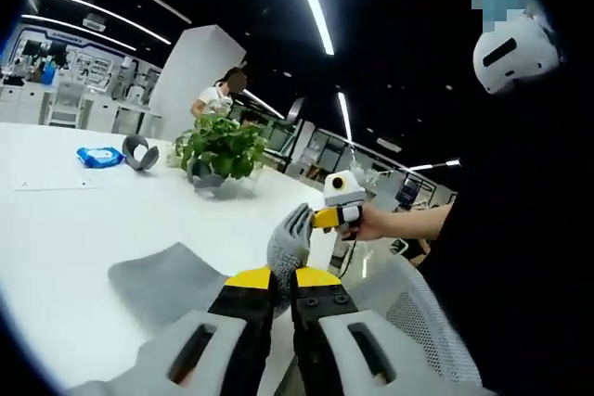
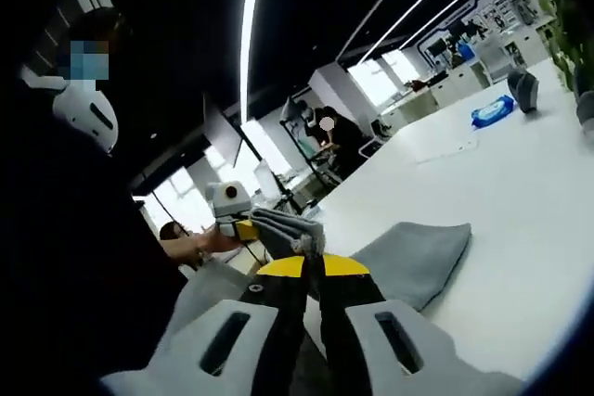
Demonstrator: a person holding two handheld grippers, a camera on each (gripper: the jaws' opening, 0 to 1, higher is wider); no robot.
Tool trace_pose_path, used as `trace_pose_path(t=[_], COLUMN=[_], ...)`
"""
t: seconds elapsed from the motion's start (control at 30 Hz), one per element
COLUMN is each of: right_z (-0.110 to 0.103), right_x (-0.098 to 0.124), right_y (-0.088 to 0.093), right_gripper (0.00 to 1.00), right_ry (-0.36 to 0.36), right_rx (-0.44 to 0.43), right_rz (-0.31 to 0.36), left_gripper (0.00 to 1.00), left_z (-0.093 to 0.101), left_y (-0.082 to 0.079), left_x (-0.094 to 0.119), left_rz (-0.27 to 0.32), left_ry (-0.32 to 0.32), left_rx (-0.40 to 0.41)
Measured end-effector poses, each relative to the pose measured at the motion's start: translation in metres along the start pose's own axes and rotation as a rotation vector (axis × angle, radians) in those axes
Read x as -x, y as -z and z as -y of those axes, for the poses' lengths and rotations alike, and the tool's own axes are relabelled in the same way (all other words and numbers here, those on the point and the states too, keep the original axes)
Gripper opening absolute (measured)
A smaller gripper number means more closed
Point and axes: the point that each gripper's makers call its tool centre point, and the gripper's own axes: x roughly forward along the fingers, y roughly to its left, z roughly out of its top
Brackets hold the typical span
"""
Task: Fold the towel on the table until its edges align and the towel forms a compact rectangular stack.
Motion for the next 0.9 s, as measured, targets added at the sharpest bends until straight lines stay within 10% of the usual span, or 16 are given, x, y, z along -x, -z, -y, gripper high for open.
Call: trace_pose_path(t=[0.53, 0.9], right_z=[-0.037, 0.011], right_x=[0.012, -0.004], right_y=[-0.001, 0.006], right_gripper=[0.01, 0.01], right_ry=[-0.046, 0.038], right_rx=[-0.001, -0.201], right_rz=[0.007, -0.066], left_gripper=[0.06, 0.06], left_z=[0.043, -0.009], left_y=[-0.006, 0.008], left_x=[0.013, -0.002], left_rz=[-0.014, -0.049], left_ry=[0.089, 0.023], left_rx=[0.033, 0.184])
